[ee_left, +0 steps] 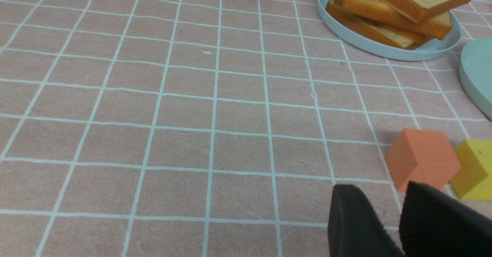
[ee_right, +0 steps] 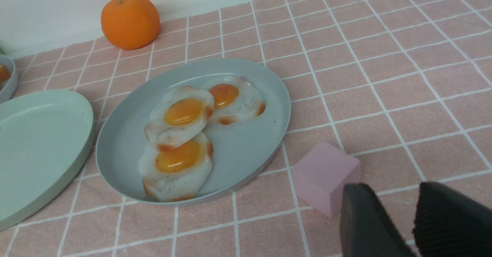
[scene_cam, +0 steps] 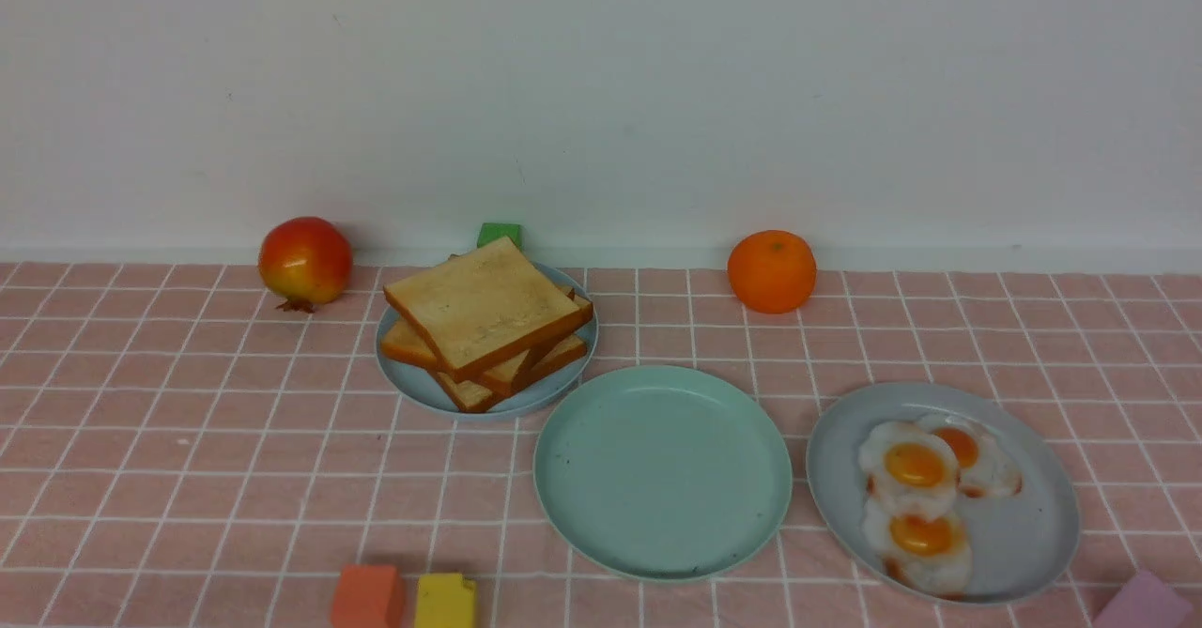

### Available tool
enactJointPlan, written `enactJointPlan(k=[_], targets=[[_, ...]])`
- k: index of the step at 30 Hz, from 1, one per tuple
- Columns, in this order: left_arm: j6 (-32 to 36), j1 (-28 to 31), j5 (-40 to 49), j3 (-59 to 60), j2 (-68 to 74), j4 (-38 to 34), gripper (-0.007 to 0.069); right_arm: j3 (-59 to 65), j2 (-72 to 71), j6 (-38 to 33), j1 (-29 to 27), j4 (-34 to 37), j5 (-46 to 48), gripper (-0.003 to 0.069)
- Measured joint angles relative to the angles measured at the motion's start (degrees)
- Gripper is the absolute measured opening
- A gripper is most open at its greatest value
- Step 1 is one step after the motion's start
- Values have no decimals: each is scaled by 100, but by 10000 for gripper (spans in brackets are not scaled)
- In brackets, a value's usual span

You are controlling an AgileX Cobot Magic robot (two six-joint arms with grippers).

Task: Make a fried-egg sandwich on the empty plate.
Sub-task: Use the left arm to grab a slice of bread

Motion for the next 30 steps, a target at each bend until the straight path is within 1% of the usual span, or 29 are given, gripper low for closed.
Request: enactJointPlan(k=[20,24,30], targets=[[6,0,0,0,0,16,239,0,0,0,0,-33,0,239],[20,0,0,0,0,325,239,0,0,0,0,-240,0,239],[24,0,15,0,0,538,239,5,0,0,0,-501,0,239]])
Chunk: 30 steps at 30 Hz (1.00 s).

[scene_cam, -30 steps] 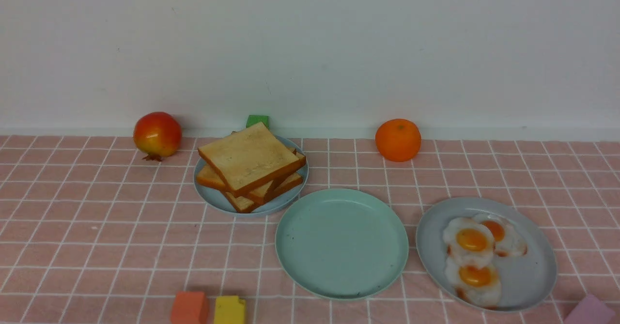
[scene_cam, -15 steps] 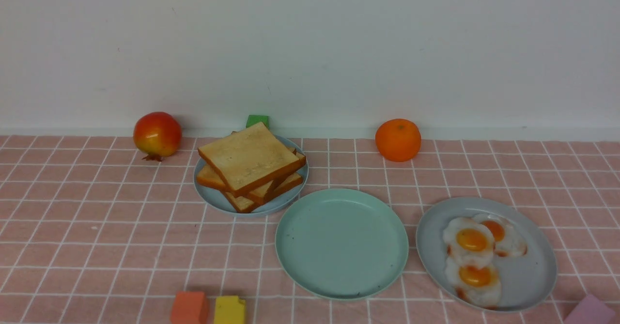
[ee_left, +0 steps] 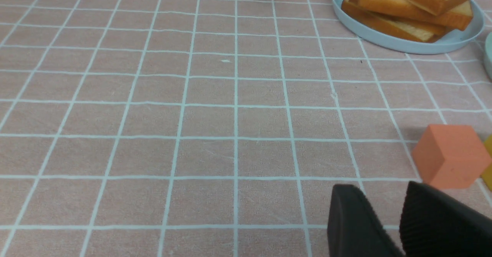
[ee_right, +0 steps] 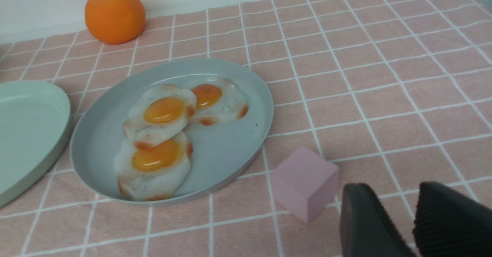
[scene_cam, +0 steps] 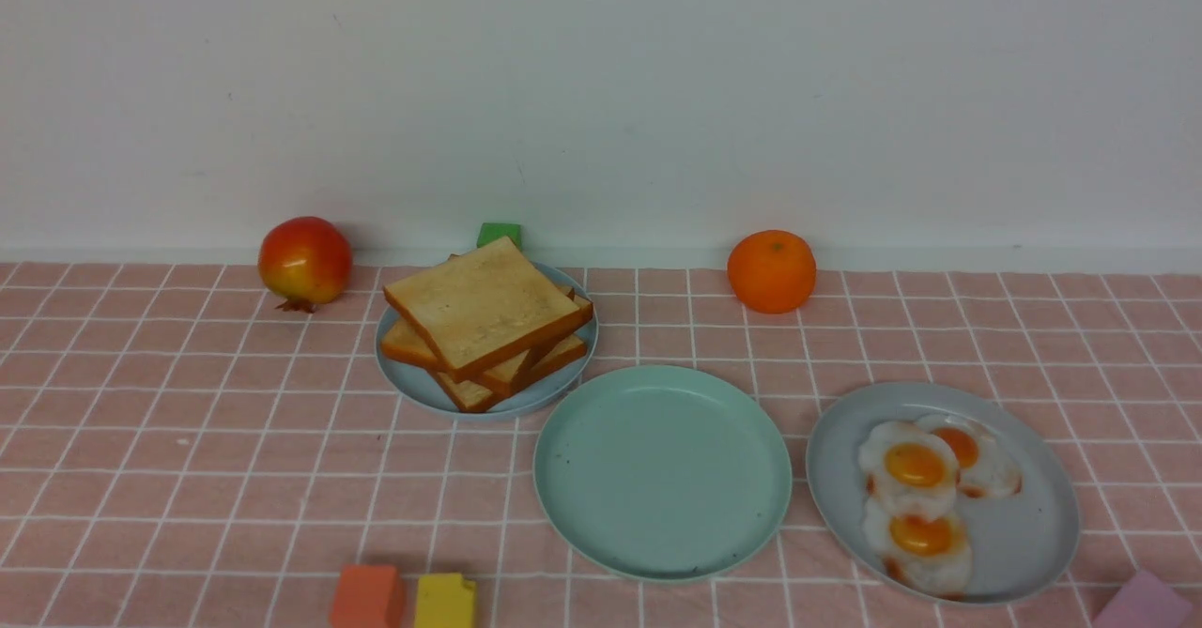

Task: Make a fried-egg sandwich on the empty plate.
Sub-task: Use the left arm to grab a slice of bread

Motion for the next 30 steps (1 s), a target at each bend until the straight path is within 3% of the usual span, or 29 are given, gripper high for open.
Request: enactJointPlan(k=[5,11,17,25,30], targets=[[0,0,0,0,0,22,239,0,0,0,0,-342,0,239],[0,0,-678,83,0,-407,239,35,0,0,0,-461,-710,239],[-5,0,-1592,89,0,-1077,239,35,0,0,0,-483,-2057,239],[-46,0,-2173,93,0,-1161,239,35,0,101,0,-548,-3546,239],[-609,4,-3476,45,0,-1488,239,-9,-3,839,0,-336,-4588,239]])
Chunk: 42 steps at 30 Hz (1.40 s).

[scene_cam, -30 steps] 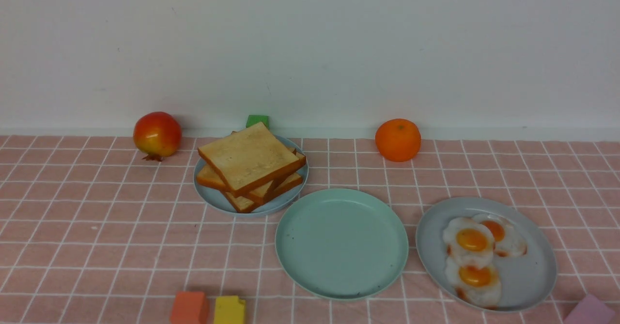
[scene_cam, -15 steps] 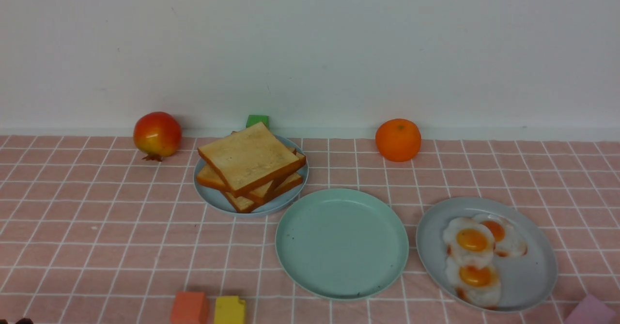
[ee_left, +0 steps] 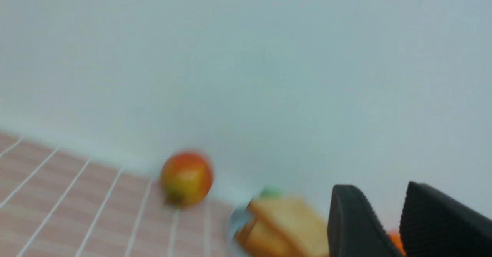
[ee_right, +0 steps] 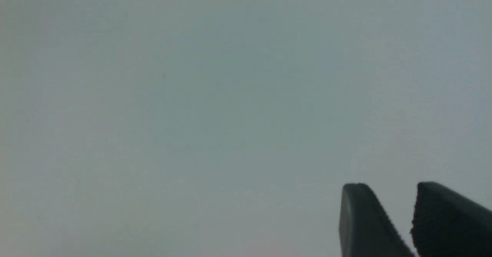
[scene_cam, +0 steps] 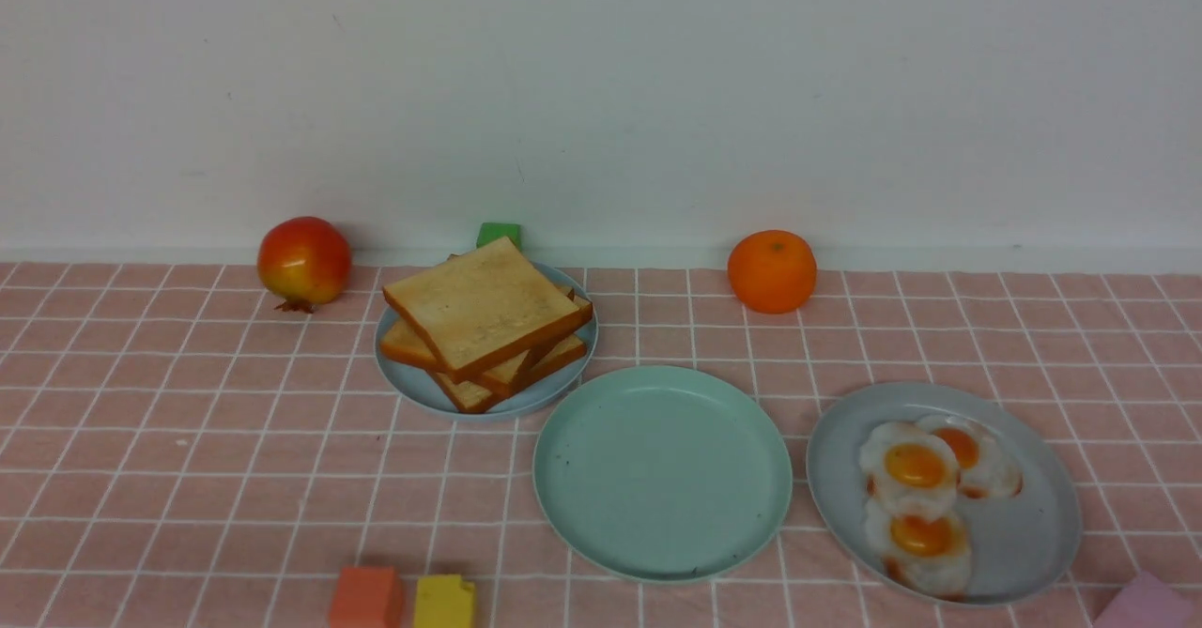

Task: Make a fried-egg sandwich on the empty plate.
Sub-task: Use the left arm to grab a slice of bread

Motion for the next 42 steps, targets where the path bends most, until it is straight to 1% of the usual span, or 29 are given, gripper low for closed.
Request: enactJointPlan(k=[1,4,6,7,8,11,12,13,14,15,17,20,23,24,25,27,29,30,31,32,33,34,36,37,38,39,40,41,42], targets=[[-27,0,-13,-36,0,-10,239,-15,0,54,0,50,0,239],[-87,0,130,-634,48,-33,239,-432,137,698,0,349,58,239],[-98,0,610,-1618,505,-27,239,-1387,591,1186,0,439,404,239],[-98,0,657,-1702,557,-27,239,-1387,591,1214,0,439,439,239],[-98,0,1010,-2401,1050,10,239,-1933,928,1355,0,439,661,239],[-121,0,1804,-3734,2138,57,239,-3280,1774,1523,0,409,1518,239],[-127,0,2017,-3985,2356,61,239,-3606,2053,1536,0,385,1837,239],[-127,0,2573,-4518,2858,69,239,-4050,2380,1542,0,301,2379,239],[-127,0,2815,-4720,3070,78,239,-4371,2594,1542,0,257,2861,239],[-127,0,3338,-5113,3549,119,239,-4644,2862,1542,0,216,3343,239],[-109,0,3817,-5454,4134,255,239,-4975,3331,1542,0,176,4085,239],[-37,0,4048,-5670,4860,508,239,-5230,4006,1375,0,142,5112,239],[-46,0,4036,-5704,5550,564,239,-5215,4633,987,0,199,5660,239],[-120,0,4016,-5711,5875,493,239,-5189,4879,846,0,355,5827,239],[-137,0,4015,-5711,5923,478,239,-5189,4920,846,0,355,5827,239],[-379,0,4051,-5715,6455,214,239,-5169,5333,588,0,864,6135,239],[-495,0,4301,-5811,7030,-25,239,-5157,5659,1,0,1482,6408,239],[-506,6,4338,-5829,7083,-40,239,-5157,5716,-77,0,1556,6432,239],[-511,57,4656,-5969,7418,-155,239,-5157,5888,-692,0,2130,6587,239],[-478,156,5006,-6233,7861,-267,239,-5157,6018,-1333,0,2902,6703,239],[-388,238,5184,-6388,8074,-350,239,-5157,6077,-1756,0,3320,6787,239],[-287,335,5333,-6510,8229,-453,239,-5157,6129,-1996,0,3632,6836,239],[298,664,5595,-6973,8745,-890,239,-5157,6258,-2794,12,4656,6997,239],[366,664,5618,-7015,8786,-950,239,-5157,6258,-2859,12,4729,7007,239],[898,937,5759,-7329,9102,-1558,239,-5157,6329,-3326,71,5216,7039,239],[1415,1140,5917,-7507,9288,-2112,241,-5157,6370,-3597,164,5446,7039,240],[1593,1172,5943,-7574,9363,-2205,241,-5157,6370,-3635,164,5477,7039,240],[2313,1406,6194,-7811,9667,-2965,241,-5157,6400,-3880,311,5643,7039,242],[2747,1521,6374,-7940,9867,-3407,244,-5157,6405,-3976,409,5697,7044,242]])
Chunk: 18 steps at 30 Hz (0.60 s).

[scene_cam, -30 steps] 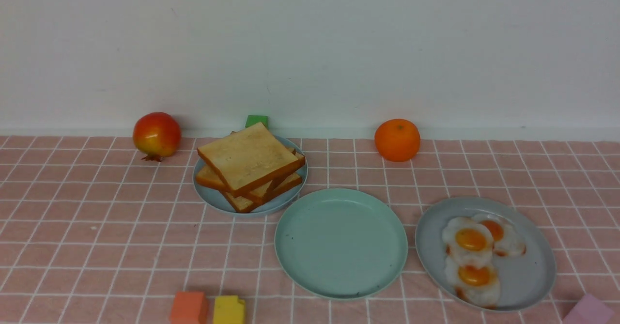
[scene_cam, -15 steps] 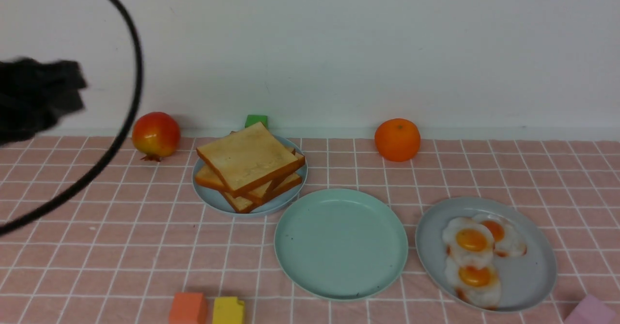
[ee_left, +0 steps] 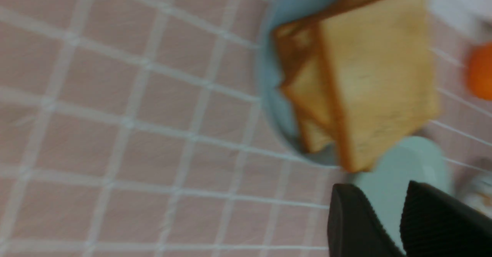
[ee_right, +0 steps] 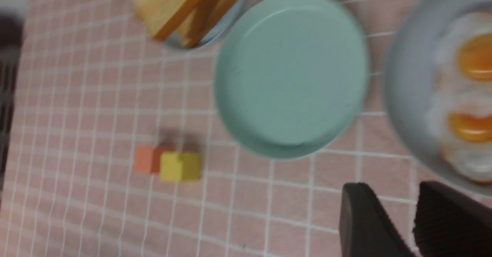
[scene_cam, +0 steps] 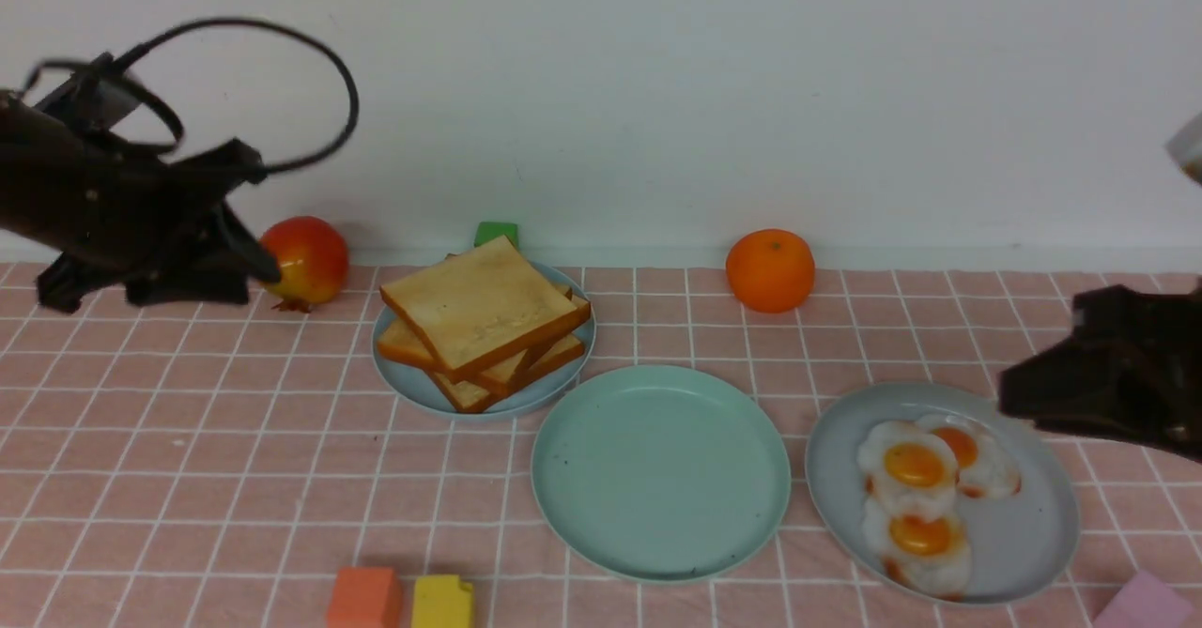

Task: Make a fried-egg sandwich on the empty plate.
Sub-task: Use the left arm to grab a slice of bread

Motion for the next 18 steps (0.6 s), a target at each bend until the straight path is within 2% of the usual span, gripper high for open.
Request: enactJointPlan(k=[2,5,12,18], targets=[[642,148,273,-212,367,-621,258,0,7,-83,177,55,13,242],[1133,192,474,-570,937,-1059,297,0,9,-224,426,133,19,242],[1289,186,576,-1443,2119,-1229,437,0,9,-400,692,392,25,242],[1438,186,691,-1974,2929,-1709,461,0,9,-451,692,590,15,242]])
